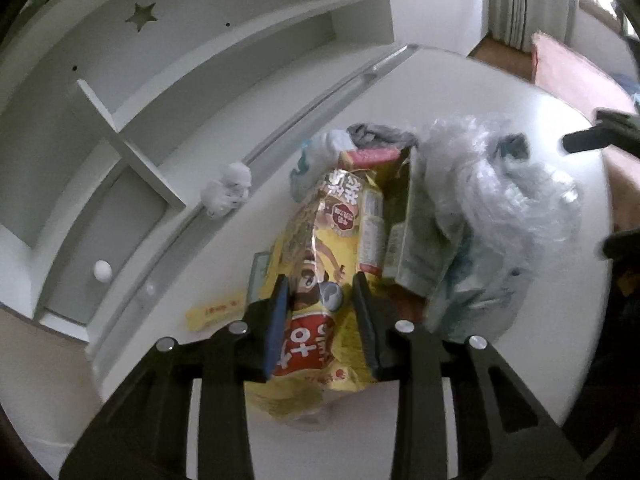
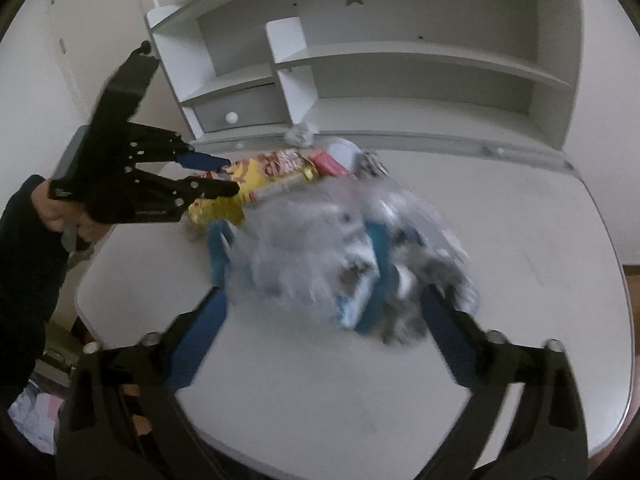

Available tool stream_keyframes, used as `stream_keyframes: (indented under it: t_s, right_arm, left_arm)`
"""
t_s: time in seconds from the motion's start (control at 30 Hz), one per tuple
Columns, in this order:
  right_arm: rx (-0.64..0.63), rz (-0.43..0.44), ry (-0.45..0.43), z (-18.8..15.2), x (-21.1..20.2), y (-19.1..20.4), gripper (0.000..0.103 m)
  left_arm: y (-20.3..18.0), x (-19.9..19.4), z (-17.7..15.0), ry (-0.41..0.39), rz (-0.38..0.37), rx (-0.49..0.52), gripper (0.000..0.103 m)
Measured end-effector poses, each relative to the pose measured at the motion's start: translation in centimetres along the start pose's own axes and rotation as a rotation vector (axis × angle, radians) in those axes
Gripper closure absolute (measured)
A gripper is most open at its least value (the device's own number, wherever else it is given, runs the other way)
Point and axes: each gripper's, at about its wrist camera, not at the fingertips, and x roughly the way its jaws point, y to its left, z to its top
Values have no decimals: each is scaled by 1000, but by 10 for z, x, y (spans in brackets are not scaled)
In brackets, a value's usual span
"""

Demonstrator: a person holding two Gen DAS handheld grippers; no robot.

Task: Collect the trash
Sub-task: 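Grasp the yellow snack bag with the left tool while the right tool grasps the clear plastic bag, then carry both bags over the black bin and open both tools to drop them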

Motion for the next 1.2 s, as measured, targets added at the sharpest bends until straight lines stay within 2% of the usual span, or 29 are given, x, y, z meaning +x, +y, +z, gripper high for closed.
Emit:
stream_keyframes:
  t_s: [0.03, 0.1, 0.17, 0.2, 0.23, 0.33, 0.5, 0.63, 0.77, 0.87, 0.97, 1.07, 1.2]
  right_arm:
    - [-4, 4, 10, 4, 5, 2, 31]
    - [5, 0, 41, 9, 16, 6, 37]
    - [0, 7, 66, 11, 24, 11, 54]
    - [-5, 2, 77, 12, 28, 14, 77]
    - [-10, 5, 78, 13, 29, 16, 91]
    - [-5, 23, 25, 23, 18, 20, 98]
    - [17, 58, -166, 47, -31, 12, 99]
    - [47, 72, -264, 55, -74, -12, 100]
    - [86, 16, -326, 36, -122, -54, 100]
    - [162, -87, -354, 0, -160, -101, 100]
    - [283, -219, -359, -56, -195, -154, 100]
    - [426, -350, -340, -129, -227, -205, 100]
    - [651, -516, -254, -242, -252, -268, 100]
  left_arm:
    - [-1, -3, -1, -5, 11, -8, 73]
    - [-2, -12, -5, -15, 20, -27, 75]
    - [0, -19, -7, -24, 32, -56, 76]
    - [2, -24, -8, -34, 53, -73, 76]
    - [5, -29, -9, -42, 67, -87, 76]
    - [18, -49, -11, -73, 116, -149, 76]
    - [26, -85, -7, -142, 218, -246, 76]
    - [18, -100, 11, -206, 214, -316, 76]
    - [-20, -102, 43, -256, 154, -301, 76]
    - [-70, -90, 78, -287, 72, -257, 76]
    - [-150, -67, 121, -316, -38, -159, 76]
    - [-228, -45, 153, -325, -170, -67, 76]
    - [-361, -1, 183, -308, -379, 87, 76]
